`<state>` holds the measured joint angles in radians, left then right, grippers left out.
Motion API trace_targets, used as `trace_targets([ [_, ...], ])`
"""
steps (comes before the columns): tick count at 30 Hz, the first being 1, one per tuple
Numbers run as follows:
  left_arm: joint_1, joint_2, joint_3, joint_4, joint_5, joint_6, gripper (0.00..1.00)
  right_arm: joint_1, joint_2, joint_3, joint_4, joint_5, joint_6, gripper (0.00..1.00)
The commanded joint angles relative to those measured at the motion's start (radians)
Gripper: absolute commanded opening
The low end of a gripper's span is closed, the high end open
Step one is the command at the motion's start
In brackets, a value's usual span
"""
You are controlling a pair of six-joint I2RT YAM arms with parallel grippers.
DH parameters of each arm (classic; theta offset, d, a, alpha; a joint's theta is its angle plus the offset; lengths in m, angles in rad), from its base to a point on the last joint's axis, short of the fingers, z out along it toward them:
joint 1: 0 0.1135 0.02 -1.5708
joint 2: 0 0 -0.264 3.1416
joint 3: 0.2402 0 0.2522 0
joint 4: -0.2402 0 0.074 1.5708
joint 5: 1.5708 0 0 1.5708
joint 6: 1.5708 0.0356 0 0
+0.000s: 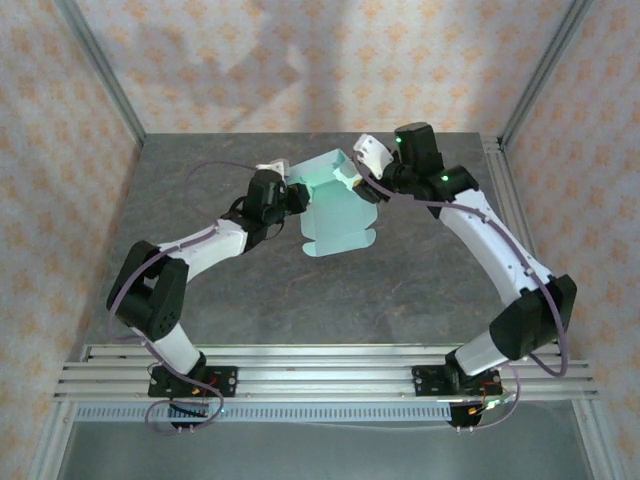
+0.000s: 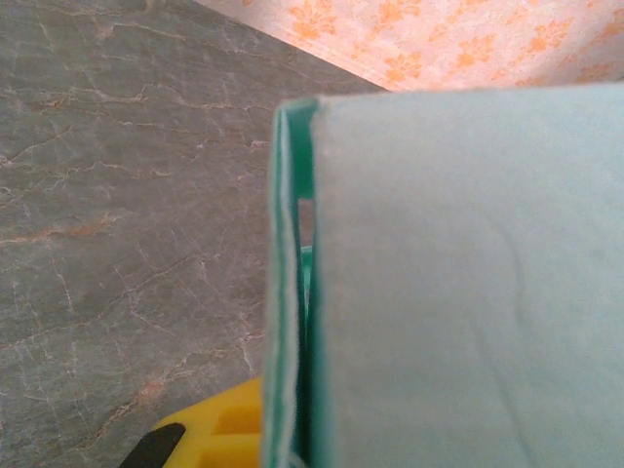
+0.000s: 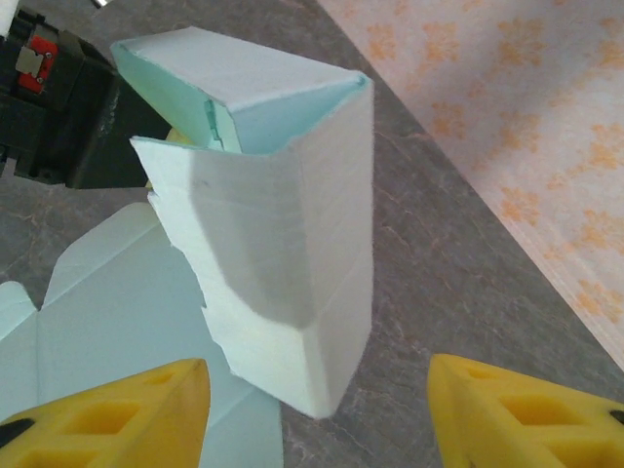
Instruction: Fold the paper box
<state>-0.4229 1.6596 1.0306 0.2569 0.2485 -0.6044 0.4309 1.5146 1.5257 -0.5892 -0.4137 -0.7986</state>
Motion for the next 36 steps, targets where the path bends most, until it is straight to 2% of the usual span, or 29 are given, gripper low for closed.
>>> trace_targets([
  [1, 0.009, -0.044, -0.012, 0.043, 0.009, -0.008, 0.0, 0.0, 0.044, 0.074, -0.058, -0.095, -0.062, 0.61],
  [6, 0.008, -0.05, -0.007, 0.031, 0.016, 0.004, 0.0, -0.001, 0.099, 0.12, -0.057, -0.106, -0.08, 0.6],
  [10, 0.009, -0.051, -0.006, 0.027, 0.011, 0.008, 0.0, 0.009, 0.117, 0.136, -0.059, -0.12, -0.075, 0.55],
  [14, 0.008, -0.042, -0.004, 0.036, 0.017, 0.002, 0.0, 0.029, 0.127, 0.14, -0.053, -0.111, -0.067, 0.46],
  [18, 0.008, -0.032, -0.004, 0.041, 0.024, -0.003, 0.0, 0.055, 0.15, 0.151, -0.054, -0.092, -0.06, 0.43],
  [22, 0.007, -0.035, -0.007, 0.043, 0.027, -0.003, 0.0, 0.075, 0.173, 0.151, -0.021, -0.017, -0.046, 0.42],
  [28, 0.007, -0.047, -0.012, 0.039, 0.022, 0.003, 0.0, 0.124, 0.158, 0.086, 0.216, 0.217, 0.009, 0.37],
  [36, 0.008, -0.044, -0.014, 0.045, 0.028, -0.001, 0.0, 0.159, 0.178, 0.065, 0.275, 0.317, 0.009, 0.33],
])
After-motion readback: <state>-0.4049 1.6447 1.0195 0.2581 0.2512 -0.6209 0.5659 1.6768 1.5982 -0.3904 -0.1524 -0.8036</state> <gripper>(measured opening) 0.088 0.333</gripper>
